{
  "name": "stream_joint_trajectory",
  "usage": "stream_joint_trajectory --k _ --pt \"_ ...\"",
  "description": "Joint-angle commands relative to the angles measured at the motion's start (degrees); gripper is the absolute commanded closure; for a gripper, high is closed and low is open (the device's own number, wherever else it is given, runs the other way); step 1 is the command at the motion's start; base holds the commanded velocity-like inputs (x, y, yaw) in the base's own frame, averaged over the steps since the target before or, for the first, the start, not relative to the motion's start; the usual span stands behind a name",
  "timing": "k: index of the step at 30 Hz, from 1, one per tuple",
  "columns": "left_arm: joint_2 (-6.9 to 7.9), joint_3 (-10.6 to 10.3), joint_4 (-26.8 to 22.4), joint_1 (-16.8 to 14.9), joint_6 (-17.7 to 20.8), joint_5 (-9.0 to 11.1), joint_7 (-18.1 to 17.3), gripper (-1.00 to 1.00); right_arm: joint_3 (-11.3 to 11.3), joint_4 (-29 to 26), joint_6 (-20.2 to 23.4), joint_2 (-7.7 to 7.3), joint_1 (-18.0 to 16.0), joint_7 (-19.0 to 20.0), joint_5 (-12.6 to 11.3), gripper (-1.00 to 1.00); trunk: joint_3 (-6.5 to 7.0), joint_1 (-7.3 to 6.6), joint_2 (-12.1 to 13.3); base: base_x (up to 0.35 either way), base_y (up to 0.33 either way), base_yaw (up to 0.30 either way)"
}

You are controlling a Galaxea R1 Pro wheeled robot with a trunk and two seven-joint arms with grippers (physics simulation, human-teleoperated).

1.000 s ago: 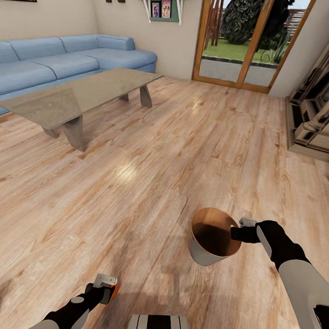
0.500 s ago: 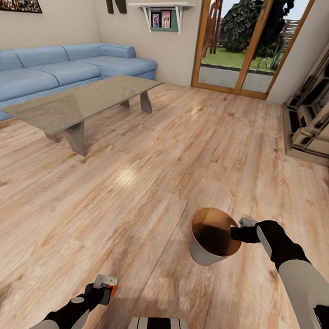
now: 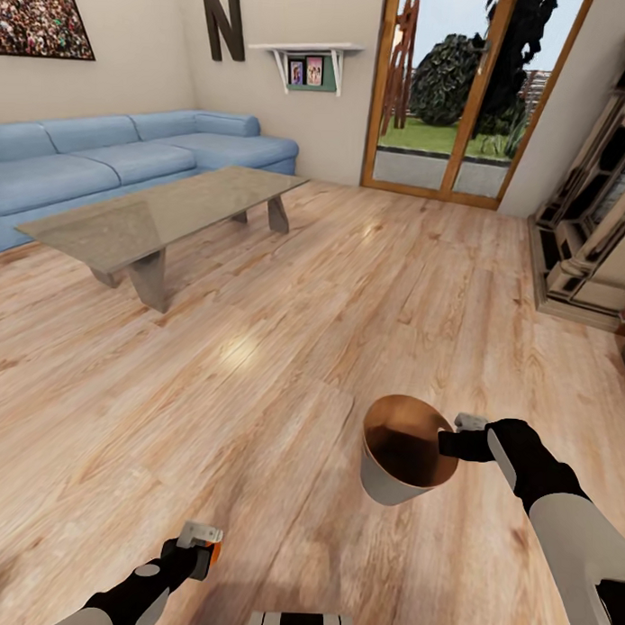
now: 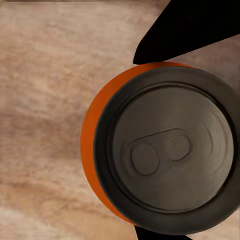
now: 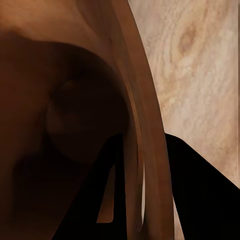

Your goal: Put the three can of soda from the living room inside the tash can in the kitchen.

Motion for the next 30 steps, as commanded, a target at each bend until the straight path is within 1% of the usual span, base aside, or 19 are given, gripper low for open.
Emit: stream_joint_trajectory --k 1,12,17,20,21,22,25,26,27,28,29,30 --pt "0.00 0.00 0.01 0.00 0.00 -0.01 -0.02 1.00 0.01 -0.02 0.18 0.00 -0.01 -0.30 -0.85 1.00 0.23 -0.03 0.02 0.000 0.000 0.000" --pt "0.06 0.06 -0.06 0.00 0.05 0.02 -0.39 1.00 0.14 0.09 0.30 0.05 -0.01 -0.30 -0.85 1.00 2.67 -0.31 0.16 0.000 0.000 0.000" --pt "0.12 0.11 -0.14 -0.02 0.21 0.26 -0.59 1.00 0.36 0.12 1.32 0.06 -0.01 -0.31 -0.79 1.00 3.78 -0.44 0.23 0.000 0.000 0.000" --pt "0.37 0.35 -0.19 -0.08 1.50 0.39 -1.81 1.00 0.44 0.13 1.73 0.11 -0.01 -0.31 -0.79 1.00 4.44 -0.52 0.27 0.000 0.000 0.000" --pt "0.44 0.36 -0.25 -0.13 2.27 0.52 -2.57 1.00 0.46 0.13 1.79 0.12 -0.01 -0.31 -0.78 1.00 4.66 -0.54 0.28 0.000 0.000 0.000" --pt "0.86 0.44 -1.45 -1.36 6.65 0.83 -6.75 1.00 0.93 0.14 1.92 0.16 -0.01 -0.31 -0.77 1.00 4.88 -0.57 0.30 0.000 0.000 0.000" --pt "1.46 0.50 -3.52 -3.23 10.11 0.93 -9.50 1.00 1.88 0.14 1.99 0.17 -0.01 -0.31 -0.81 1.00 5.55 -0.64 0.34 0.000 0.000 0.000" --pt "2.18 0.55 -4.97 -4.38 12.41 0.97 -10.82 1.00 2.51 0.14 2.03 0.17 -0.01 -0.31 -0.83 1.00 5.77 -0.67 0.35 0.000 0.000 0.000" --pt "2.71 0.58 -5.67 -4.98 13.61 1.01 -11.33 1.00 2.74 0.14 2.04 0.19 -0.01 -0.31 -0.83 1.00 5.99 -0.70 0.36 0.000 0.000 0.000" --pt "3.98 0.63 -6.96 -6.24 16.14 1.05 -12.18 1.00 3.09 0.14 2.06 0.22 -0.01 -0.31 -0.84 1.00 6.21 -0.72 0.38 0.000 0.000 0.000" --pt "4.64 0.66 -7.49 -6.90 17.41 1.07 -12.59 1.00 3.21 0.14 2.07 0.25 -0.01 -0.31 -0.84 1.00 6.39 -0.94 0.78 0.000 0.000 0.000" --pt "6.55 0.70 -8.94 -10.27 21.78 1.09 -14.59 1.00 3.50 0.14 2.12 0.41 -0.01 -0.31 -0.85 1.00 6.57 -1.16 1.18 0.000 0.000 0.000"
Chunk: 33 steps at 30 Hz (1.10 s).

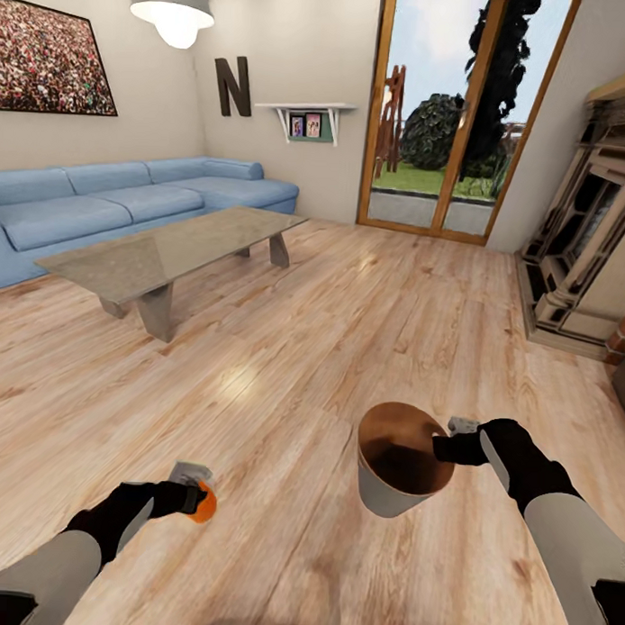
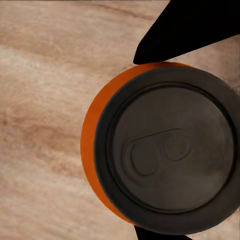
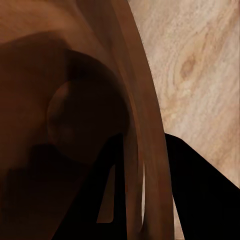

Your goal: Put the three can of soda from the living room inside the tash can in the kitchen.

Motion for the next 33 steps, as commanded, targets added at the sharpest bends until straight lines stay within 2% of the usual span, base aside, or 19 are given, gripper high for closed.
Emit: stream_joint_trajectory --k 1,5,6,8,9,11,12,14,15,16,17,18,21,22,23,27,30,31,33 --pt "0.39 0.13 -0.44 -2.26 0.99 0.44 -0.63 1.00 0.05 -0.04 0.19 0.03 -0.02 -0.30 -0.97 1.00 0.20 -0.23 0.41 0.000 0.000 0.000" --pt "1.27 0.12 -0.99 -8.42 4.69 0.16 -2.71 1.00 1.27 0.01 0.23 0.15 -0.02 -0.30 -0.96 1.00 0.92 -1.11 2.01 0.000 0.000 0.000" --pt "1.44 0.12 -1.10 -11.14 6.80 0.06 -3.17 1.00 2.49 0.03 0.24 0.18 -0.02 -0.30 -0.96 1.00 1.10 -1.33 2.42 0.000 0.000 0.000" --pt "1.64 0.10 -1.18 -13.82 8.94 -0.06 -3.51 1.00 3.79 0.03 0.24 0.19 -0.02 -0.30 -0.98 1.00 1.46 -1.77 3.22 0.000 0.000 0.000" --pt "2.33 -0.09 -1.29 -18.59 12.67 -0.27 -4.41 1.00 5.68 0.04 0.24 0.35 -0.01 -0.30 -1.01 1.00 1.64 -1.99 3.62 0.000 0.000 0.000" --pt "2.55 -0.24 -1.30 -21.12 14.69 -0.33 -6.25 1.00 6.17 0.04 0.25 0.73 -0.01 -0.30 -0.98 1.00 2.00 -2.43 4.42 0.000 0.000 0.000" --pt "2.68 -0.36 -1.19 -23.92 16.91 -0.43 -9.38 1.00 6.49 0.04 0.25 1.07 0.00 -0.32 -0.95 1.00 2.18 -2.65 4.82 0.000 0.000 0.000" --pt "2.75 -0.49 -1.11 -26.78 18.91 -0.53 -13.07 1.00 6.80 0.07 0.25 1.32 -0.01 -0.34 -0.92 1.00 2.53 -3.09 5.62 0.000 0.000 0.000" --pt "2.79 -0.81 -1.06 -29.62 20.78 -0.61 -16.70 1.00 7.26 0.09 0.25 1.51 -0.01 -0.36 -0.94 1.00 2.71 -3.31 6.03 0.000 0.000 0.000" --pt "2.69 -2.92 -0.88 -34.15 24.27 -0.64 -21.75 1.00 8.06 0.11 0.25 1.73 -0.02 -0.34 -0.96 1.00 2.89 -3.53 6.43 0.000 0.000 0.000" --pt "2.60 -4.29 -0.81 -35.68 25.68 -0.64 -23.41 1.00 8.28 0.12 0.25 1.80 -0.02 -0.34 -0.96 1.00 3.07 -3.75 6.83 0.000 0.000 0.000" --pt "2.11 -8.11 -0.72 -38.52 28.58 -0.63 -26.64 1.00 8.61 0.12 0.25 1.91 -0.02 -0.32 -0.96 1.00 3.25 -3.97 7.23 0.000 0.000 0.000" --pt "-0.34 -15.25 -0.77 -41.86 32.78 -0.55 -30.97 1.00 8.92 0.16 0.25 2.07 -0.02 -0.31 -0.97 1.00 3.79 -4.63 8.43 0.000 0.000 0.000" --pt "-1.75 -17.50 -0.76 -42.65 34.03 -0.54 -32.23 1.00 8.99 0.17 0.25 2.10 -0.02 -0.31 -0.99 1.00 3.97 -4.85 8.83 0.000 0.000 0.000" --pt "-4.89 -20.94 -0.69 -43.82 36.27 -0.51 -34.24 1.00 9.08 0.19 0.25 2.18 -0.02 -0.31 -1.01 1.00 4.15 -5.07 9.23 0.000 0.000 0.000" --pt "-10.77 -25.04 -0.59 -46.51 40.64 -0.46 -36.72 1.00 9.19 0.26 0.25 2.70 -0.02 -0.30 -1.09 1.00 4.87 -5.95 10.84 0.000 0.000 0.000" --pt "-12.78 -25.98 -0.56 -48.63 42.94 -0.28 -37.45 1.00 9.23 0.40 0.25 3.18 -0.02 -0.30 -1.07 1.00 5.41 -6.60 12.04 0.000 0.000 0.000" --pt "-13.99 -26.33 -0.60 -49.57 44.28 -0.16 -37.71 1.00 9.26 0.52 0.28 3.51 -0.02 -0.30 -1.09 1.00 5.59 -6.82 12.44 0.000 0.000 0.000" --pt "-15.01 -26.56 -0.60 -50.20 45.08 -0.08 -37.87 1.00 9.30 0.60 0.32 3.96 -0.02 -0.30 -1.08 1.00 5.95 -7.26 13.24 0.000 0.000 0.000"
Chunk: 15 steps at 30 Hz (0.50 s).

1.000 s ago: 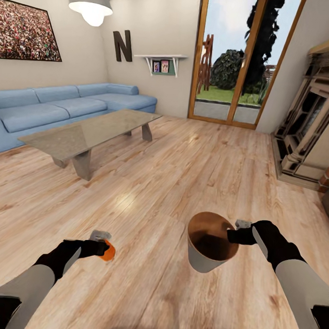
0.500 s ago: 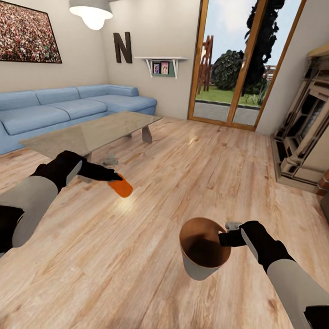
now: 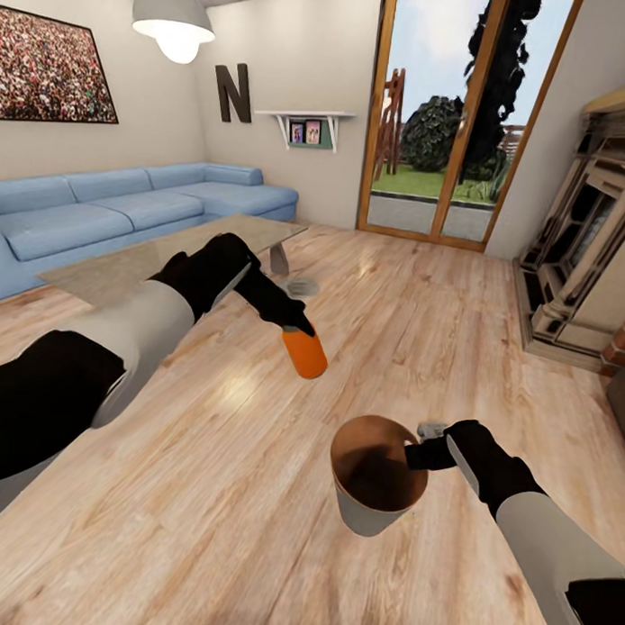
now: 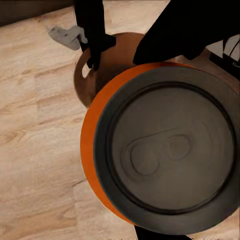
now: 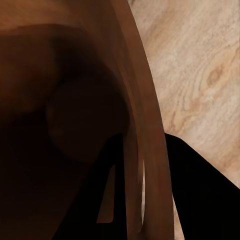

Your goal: Put the three can of soda from the living room inside the tash can in the kitchen.

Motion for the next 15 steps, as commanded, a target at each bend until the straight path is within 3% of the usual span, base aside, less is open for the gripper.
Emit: stream_joint_trajectory --k 1,2,6,11,15 --pt "-0.39 -0.13 -0.01 -0.23 0.00 -0.12 -0.06 1.00 0.06 -0.01 0.22 0.26 -0.02 -0.29 -0.89 1.00 0.19 -0.23 0.42 0.000 0.000 0.000" --pt "-1.17 -0.29 -0.14 -0.66 0.00 -0.09 -0.26 1.00 0.52 -0.14 2.95 1.12 -0.08 -0.34 -0.81 1.00 0.37 -0.45 0.82 0.000 0.000 0.000" --pt "-1.84 -0.37 -0.43 -0.98 0.00 0.00 -0.75 1.00 1.18 -0.58 11.17 2.71 -0.48 -0.81 -0.67 1.00 1.09 -1.32 2.42 0.000 0.000 0.000" --pt "-2.39 -0.41 -0.58 -0.77 0.00 0.08 -0.48 1.00 2.23 -0.66 12.37 4.34 -1.38 -0.99 -0.18 1.00 1.98 -2.42 4.43 0.000 0.000 0.000" --pt "-2.55 -0.43 -0.68 -0.39 0.00 0.14 -0.28 1.00 3.41 -0.59 12.37 5.21 -4.29 -0.99 0.71 1.00 2.70 -3.30 6.03 0.000 0.000 0.000"
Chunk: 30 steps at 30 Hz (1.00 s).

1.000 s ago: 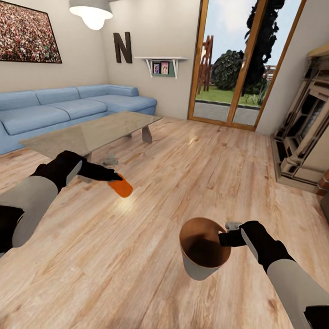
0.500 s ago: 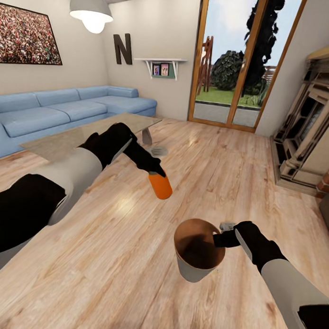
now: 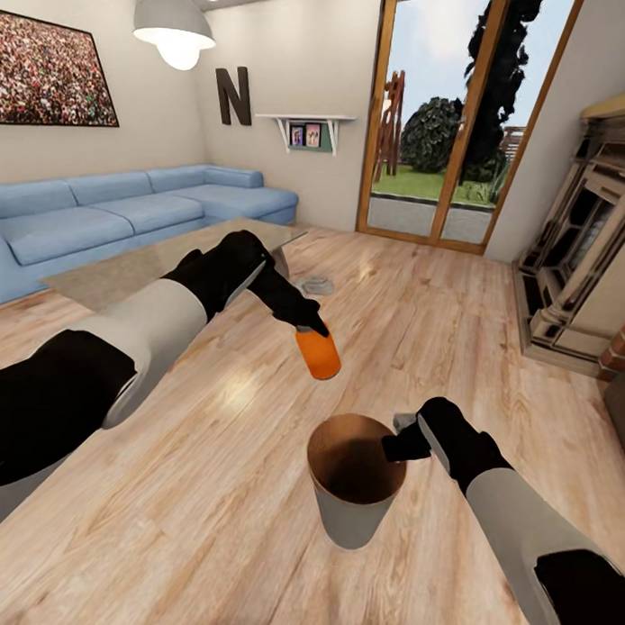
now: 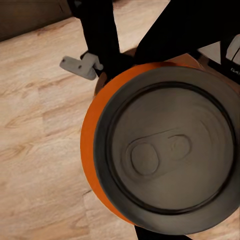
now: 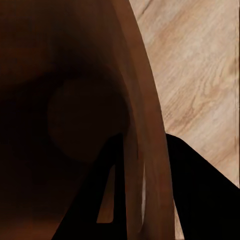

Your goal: Put the three can of soda from the living room inside the tash can in the kitchen.

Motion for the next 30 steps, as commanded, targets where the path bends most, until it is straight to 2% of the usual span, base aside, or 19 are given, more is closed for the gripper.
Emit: stream_joint_trajectory --k 1,11,12,13,16,20,25,30 --pt "-0.02 -0.02 -0.01 0.10 0.00 -0.01 0.03 1.00 0.21 0.06 0.20 0.13 -0.42 -0.26 -0.89 1.00 0.18 -0.22 0.42 0.000 0.000 0.000" --pt "0.01 -0.08 -1.35 3.80 0.00 -0.30 0.22 1.00 0.46 0.11 0.20 1.46 -2.67 -0.26 -0.74 1.00 1.97 -2.42 4.43 0.000 0.000 0.000" --pt "0.02 -0.09 -1.51 4.42 0.00 -0.32 0.24 1.00 0.47 0.11 0.20 1.89 -2.86 -0.26 -0.74 1.00 2.15 -2.64 4.83 0.000 0.000 0.000" --pt "0.02 -0.10 -1.73 5.46 -0.29 -0.34 0.33 1.00 0.48 0.15 0.20 3.40 -3.06 -0.26 -0.74 1.00 2.33 -2.86 5.23 0.000 0.000 0.000" --pt "0.03 -0.11 -1.86 6.92 -1.33 -0.39 0.39 1.00 0.48 0.21 0.20 5.04 -3.17 -0.30 -0.74 1.00 2.87 -3.52 6.43 0.000 0.000 0.000" --pt "0.16 -0.12 -2.33 8.92 -2.88 -0.31 0.95 1.00 0.47 0.54 0.20 7.10 -3.73 -0.34 -0.70 1.00 2.87 -3.52 6.43 0.000 0.000 0.000" --pt "0.17 -0.09 -2.54 10.62 -4.98 0.01 1.43 1.00 0.47 1.12 0.20 8.86 -4.62 -0.35 -0.66 1.00 2.87 -3.52 6.43 0.000 0.000 0.000" --pt "0.43 -0.13 -2.57 11.87 -5.45 -0.16 1.63 1.00 0.48 1.22 0.20 9.24 -4.78 -0.35 -0.65 1.00 2.87 -3.52 6.43 0.000 0.000 0.000"
